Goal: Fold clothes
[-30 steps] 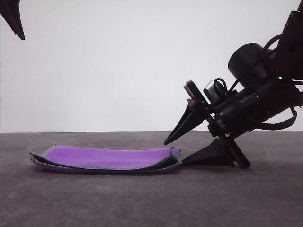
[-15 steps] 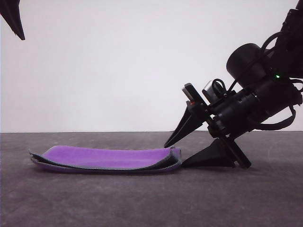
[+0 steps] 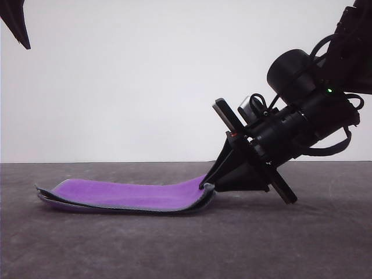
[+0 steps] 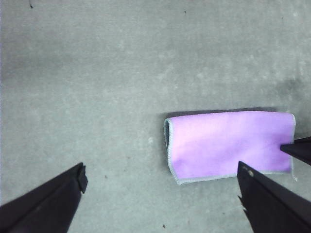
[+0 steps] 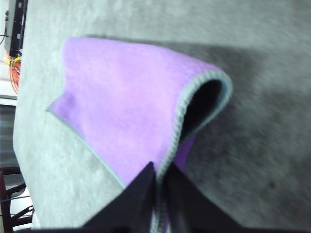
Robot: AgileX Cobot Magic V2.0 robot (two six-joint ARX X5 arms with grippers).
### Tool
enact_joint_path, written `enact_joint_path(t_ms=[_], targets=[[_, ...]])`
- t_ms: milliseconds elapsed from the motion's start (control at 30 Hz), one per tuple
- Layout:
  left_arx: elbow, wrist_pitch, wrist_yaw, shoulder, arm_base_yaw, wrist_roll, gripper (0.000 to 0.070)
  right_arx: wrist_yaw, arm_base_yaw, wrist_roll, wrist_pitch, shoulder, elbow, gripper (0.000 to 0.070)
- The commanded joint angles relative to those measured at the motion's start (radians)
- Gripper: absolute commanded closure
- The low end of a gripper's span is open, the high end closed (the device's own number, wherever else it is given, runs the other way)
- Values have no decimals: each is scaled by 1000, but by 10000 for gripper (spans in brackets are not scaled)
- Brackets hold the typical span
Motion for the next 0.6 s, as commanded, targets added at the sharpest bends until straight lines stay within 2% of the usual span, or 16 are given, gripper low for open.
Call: enact_joint_path(t_ms=[0,233,567], targets=[[20,3,2,15,3,2,102,-5,13,7,13,23,25,698],[20,4,3,15,3,0,102,-9,101,33,39,64,127,698],[20,-11,2,15,3,0,102,-52,249,83,30,276,465,698]])
